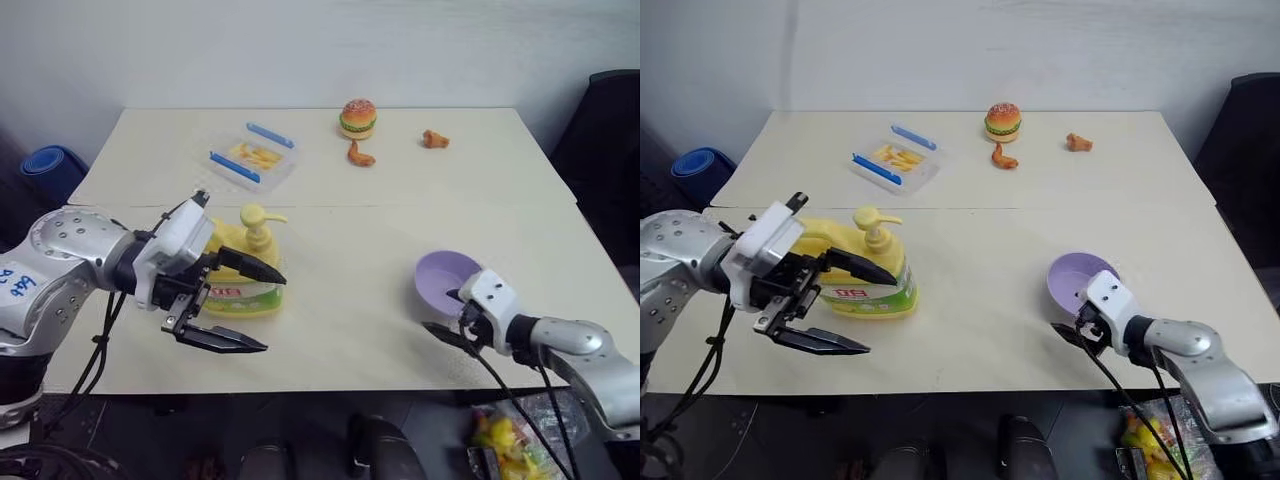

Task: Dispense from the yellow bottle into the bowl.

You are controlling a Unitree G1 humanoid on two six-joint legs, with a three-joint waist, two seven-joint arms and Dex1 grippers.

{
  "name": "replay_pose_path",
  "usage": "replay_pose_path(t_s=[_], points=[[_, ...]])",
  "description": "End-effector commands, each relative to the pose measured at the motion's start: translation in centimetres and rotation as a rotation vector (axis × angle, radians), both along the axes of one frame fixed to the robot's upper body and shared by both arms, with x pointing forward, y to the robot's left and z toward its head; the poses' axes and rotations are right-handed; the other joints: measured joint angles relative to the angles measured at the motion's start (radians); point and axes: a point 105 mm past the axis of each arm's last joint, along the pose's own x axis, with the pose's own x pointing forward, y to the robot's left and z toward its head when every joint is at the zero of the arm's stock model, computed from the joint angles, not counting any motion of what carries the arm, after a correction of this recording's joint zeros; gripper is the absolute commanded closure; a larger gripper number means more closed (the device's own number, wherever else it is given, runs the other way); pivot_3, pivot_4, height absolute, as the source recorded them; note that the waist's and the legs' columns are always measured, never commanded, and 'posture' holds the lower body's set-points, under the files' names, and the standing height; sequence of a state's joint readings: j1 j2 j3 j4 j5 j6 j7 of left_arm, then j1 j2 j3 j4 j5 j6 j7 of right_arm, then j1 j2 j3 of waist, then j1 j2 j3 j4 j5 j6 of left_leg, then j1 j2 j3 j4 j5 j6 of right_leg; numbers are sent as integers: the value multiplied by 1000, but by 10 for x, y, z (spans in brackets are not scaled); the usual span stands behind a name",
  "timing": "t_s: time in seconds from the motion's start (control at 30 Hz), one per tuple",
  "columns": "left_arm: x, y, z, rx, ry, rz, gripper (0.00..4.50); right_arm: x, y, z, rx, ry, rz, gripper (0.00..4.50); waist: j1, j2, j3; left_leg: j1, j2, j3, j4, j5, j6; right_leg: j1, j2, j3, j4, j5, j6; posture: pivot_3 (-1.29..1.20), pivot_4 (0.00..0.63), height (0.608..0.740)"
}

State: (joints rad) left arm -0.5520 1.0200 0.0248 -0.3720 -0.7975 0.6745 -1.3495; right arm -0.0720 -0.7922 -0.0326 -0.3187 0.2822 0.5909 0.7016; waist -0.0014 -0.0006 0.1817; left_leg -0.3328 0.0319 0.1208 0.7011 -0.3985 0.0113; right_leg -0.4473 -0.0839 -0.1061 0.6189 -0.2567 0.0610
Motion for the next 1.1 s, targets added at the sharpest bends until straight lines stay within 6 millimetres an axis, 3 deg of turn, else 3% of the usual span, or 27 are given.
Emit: replay_pose_path(t_s=[0.03, 0.1, 0.37, 0.43, 0.6, 0.63, 0.87, 1.03, 1.1], points=[[2, -1, 9, -9, -35, -16, 0, 7, 0, 1, -16, -33, -23, 1651, 0, 0, 0, 0, 0, 0, 0, 0, 0, 0, 0, 0, 0, 0, 0, 0, 150, 740], [4, -1, 11, -11, -41, -17, 0, 8, 1, 0, -17, -37, -30, 2286, 0, 0, 0, 0, 0, 0, 0, 0, 0, 0, 0, 0, 0, 0, 0, 0, 150, 740], [9, -3, 11, -10, -65, -21, 0, 12, 1, -8, -20, -33, -44, 2286, 0, 0, 0, 0, 0, 0, 1, 0, 0, 0, 0, 0, 1, 0, 0, 0, 150, 740], [9, -4, 13, -15, -68, -25, 0, 14, 1, -9, -22, -34, -47, 2648, 0, 0, 0, 0, 0, 0, 1, 0, 0, 0, 0, 0, 1, 0, 0, 0, 150, 740], [9, -7, 23, -51, -72, -30, 0, 16, 0, -7, -27, -47, -53, 4325, 0, 0, 0, 0, 0, 0, 2, 0, 0, 0, 0, 0, 2, 0, 0, 0, 150, 740], [9, -8, 27, -64, -76, -27, 0, 16, 0, -6, -27, -51, -51, 4455, 0, -1, 0, 0, 0, 0, 2, 0, 0, 0, 0, 0, 2, 0, 0, 0, 150, 740], [15, -9, 63, -185, -122, 28, 0, 16, 7, 10, -72, -92, 11, 4455, 0, -1, 0, 0, 1, -1, 3, 0, 0, 0, 0, 0, 2, 0, 0, 0, 150, 740], [31, 8, 117, -323, -220, 156, 0, 16, 19, 47, -183, -142, 192, 4455, -2, -1, 0, -1, 1, -1, 5, 0, 0, 0, 0, 0, 3, 0, 0, 0, 150, 740], [42, 20, 128, -329, -256, 227, 0, 14, 30, 65, -232, -148, 315, 4455, -4, -1, 0, 0, 1, -1, 5, 0, 0, 0, 1, 0, 3, 0, 0, 0, 150, 740]])
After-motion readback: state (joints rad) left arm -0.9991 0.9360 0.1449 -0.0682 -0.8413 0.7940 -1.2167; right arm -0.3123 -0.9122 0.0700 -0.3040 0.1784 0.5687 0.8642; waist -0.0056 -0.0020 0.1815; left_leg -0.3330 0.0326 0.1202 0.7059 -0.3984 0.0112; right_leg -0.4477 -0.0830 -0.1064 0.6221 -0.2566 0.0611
